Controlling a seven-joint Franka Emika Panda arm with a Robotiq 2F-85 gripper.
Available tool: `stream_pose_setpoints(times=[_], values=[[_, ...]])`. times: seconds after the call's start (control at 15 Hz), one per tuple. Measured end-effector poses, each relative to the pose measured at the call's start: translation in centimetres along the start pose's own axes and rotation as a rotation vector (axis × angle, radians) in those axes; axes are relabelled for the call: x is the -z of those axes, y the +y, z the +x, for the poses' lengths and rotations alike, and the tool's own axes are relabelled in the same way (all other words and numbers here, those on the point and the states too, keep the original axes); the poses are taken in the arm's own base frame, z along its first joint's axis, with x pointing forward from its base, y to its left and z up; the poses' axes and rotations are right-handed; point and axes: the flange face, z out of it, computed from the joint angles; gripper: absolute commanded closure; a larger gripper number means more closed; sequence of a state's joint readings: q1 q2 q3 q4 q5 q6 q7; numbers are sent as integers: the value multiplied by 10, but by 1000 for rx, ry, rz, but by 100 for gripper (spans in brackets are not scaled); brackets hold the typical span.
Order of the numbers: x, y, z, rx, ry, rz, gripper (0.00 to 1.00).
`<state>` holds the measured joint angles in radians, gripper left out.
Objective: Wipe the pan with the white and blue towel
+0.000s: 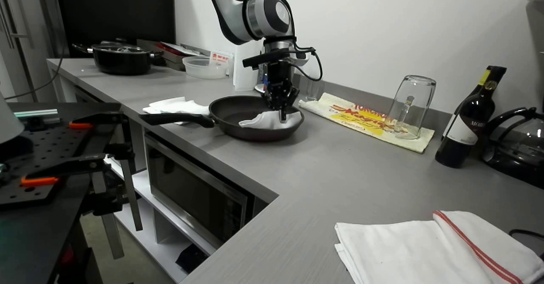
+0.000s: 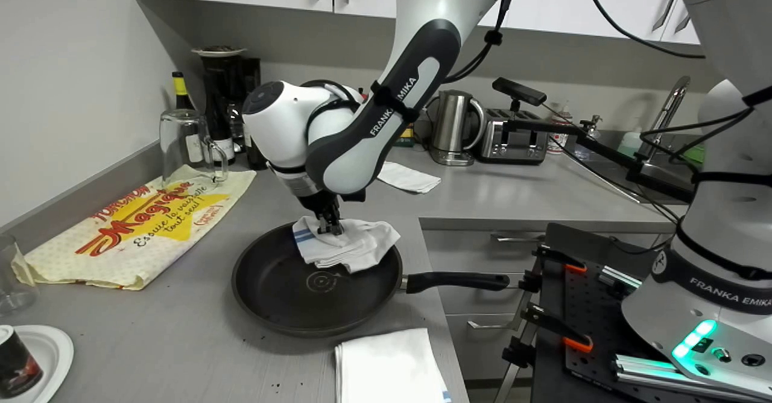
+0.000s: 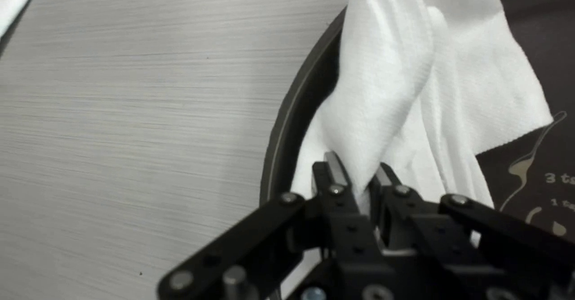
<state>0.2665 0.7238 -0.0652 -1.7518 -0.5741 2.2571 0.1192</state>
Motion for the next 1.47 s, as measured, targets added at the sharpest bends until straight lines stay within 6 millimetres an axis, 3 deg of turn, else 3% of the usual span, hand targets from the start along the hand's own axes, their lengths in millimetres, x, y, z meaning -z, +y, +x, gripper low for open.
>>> stream_pose_setpoints(times=[1.0,1.47], values=[[-19,-4,5,-39,46,16,97],[-13,-5,10,-151,46,155,97]])
